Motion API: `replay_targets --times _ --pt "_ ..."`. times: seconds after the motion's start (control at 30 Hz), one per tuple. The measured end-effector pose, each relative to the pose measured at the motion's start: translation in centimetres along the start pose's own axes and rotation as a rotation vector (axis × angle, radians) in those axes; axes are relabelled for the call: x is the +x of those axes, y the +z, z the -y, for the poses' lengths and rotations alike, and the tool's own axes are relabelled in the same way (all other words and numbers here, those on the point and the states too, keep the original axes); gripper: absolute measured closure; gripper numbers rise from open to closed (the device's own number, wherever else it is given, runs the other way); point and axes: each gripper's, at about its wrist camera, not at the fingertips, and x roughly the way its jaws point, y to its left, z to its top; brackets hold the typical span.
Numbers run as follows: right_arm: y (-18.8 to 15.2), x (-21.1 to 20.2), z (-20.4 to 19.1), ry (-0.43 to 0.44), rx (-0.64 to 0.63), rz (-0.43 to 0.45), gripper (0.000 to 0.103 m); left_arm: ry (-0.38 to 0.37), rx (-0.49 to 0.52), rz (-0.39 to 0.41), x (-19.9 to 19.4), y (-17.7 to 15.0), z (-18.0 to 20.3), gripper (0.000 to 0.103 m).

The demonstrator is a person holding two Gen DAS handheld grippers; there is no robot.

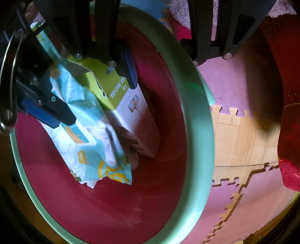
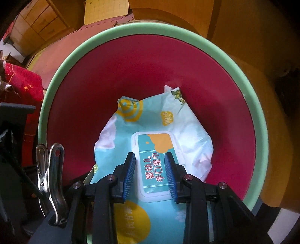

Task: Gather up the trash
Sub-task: 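Lower the wet-wipes pack into the bucket and open the right tool, then withdraw the open right tool up from the bucket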

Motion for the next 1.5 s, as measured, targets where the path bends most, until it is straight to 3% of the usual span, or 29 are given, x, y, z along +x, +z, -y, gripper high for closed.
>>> replay_targets --times 0.27,0.43,0.77,0.97,1.17,1.5 --pt "1.4 1.7 -0.4 0.012 -0.001 -0.040 0.069 0.004 0.006 -0.006 0.2 0.0 0.4 0.066" --pt "2.2 3.3 0.6 0.059 0.069 -0.085 0.069 0.009 0.014 -0.006 0.3 -0.1 0.7 0.066" --pt "2.4 3.4 -0.1 0.052 0.066 -0.087 0.069 0.017 0.014 -0.006 0.5 -0.2 1.7 0.067" --pt "1.5 1.5 0.2 0.068 0.087 -0.047 0.069 0.021 0.011 0.011 0.3 -0.4 1.5 0.069" --pt "1.9 -2.0 0.2 0.086 0.104 0.055 0.069 0.011 -0.016 0.023 0.2 -0.3 1.6 0.068" --pt "-0.3 -8.6 0.9 0.108 0.129 0.188 0.069 0.014 -0.022 0.062 -1.4 0.5 1.2 0.068"
